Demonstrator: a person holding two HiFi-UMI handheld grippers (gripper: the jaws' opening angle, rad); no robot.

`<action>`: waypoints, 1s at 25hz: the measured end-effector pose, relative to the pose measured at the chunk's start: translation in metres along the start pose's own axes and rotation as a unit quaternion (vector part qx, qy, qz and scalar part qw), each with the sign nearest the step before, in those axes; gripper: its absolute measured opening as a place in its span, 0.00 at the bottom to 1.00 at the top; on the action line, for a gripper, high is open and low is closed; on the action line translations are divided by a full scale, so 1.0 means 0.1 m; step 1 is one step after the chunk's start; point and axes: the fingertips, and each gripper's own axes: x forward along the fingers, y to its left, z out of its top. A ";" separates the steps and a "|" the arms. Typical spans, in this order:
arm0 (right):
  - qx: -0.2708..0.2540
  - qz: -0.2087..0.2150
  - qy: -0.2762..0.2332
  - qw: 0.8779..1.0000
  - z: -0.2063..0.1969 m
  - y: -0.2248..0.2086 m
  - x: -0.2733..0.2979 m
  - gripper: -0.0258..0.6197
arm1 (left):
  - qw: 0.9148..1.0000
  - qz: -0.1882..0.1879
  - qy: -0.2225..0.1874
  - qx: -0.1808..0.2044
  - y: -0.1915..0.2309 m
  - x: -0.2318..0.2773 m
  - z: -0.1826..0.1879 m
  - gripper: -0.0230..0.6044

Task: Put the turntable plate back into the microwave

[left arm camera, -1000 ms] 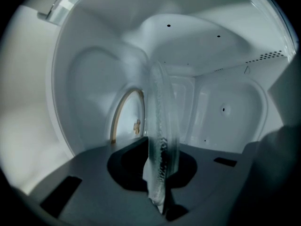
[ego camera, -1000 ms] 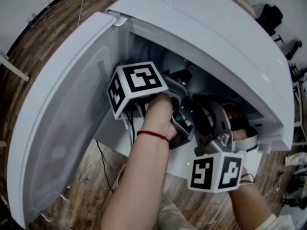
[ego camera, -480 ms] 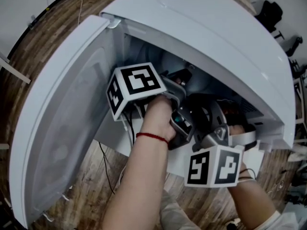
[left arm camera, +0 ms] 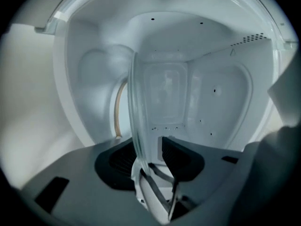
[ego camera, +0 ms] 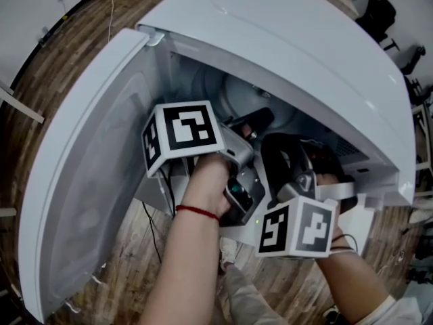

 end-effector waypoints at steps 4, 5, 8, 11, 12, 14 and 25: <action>0.003 0.003 0.008 1.000 -0.02 0.02 0.03 0.13 | 0.999 -0.005 0.018 0.040 -0.03 -0.23 -0.17 0.29; 0.005 0.004 0.009 1.000 -0.03 0.02 0.03 0.13 | 0.999 -0.008 0.019 0.045 -0.05 -0.28 -0.20 0.29; 0.010 0.005 0.015 1.000 -0.05 0.02 0.04 0.13 | 0.998 -0.002 0.012 0.060 -0.06 -0.40 -0.24 0.29; 0.021 0.004 0.019 1.000 -0.06 0.03 0.05 0.13 | 0.996 0.023 0.005 0.089 -0.04 -0.47 -0.24 0.24; 0.024 0.005 0.021 0.999 -0.07 0.04 0.05 0.13 | 0.995 0.025 0.000 0.098 -0.06 -0.49 -0.23 0.20; 0.025 0.007 0.026 0.999 -0.08 0.06 0.06 0.13 | 0.994 0.023 -0.009 0.109 -0.14 -0.53 -0.21 0.12; 0.078 0.023 0.046 0.996 -0.13 0.12 0.13 0.13 | 0.992 0.049 0.010 0.113 -0.03 -0.66 -0.36 0.11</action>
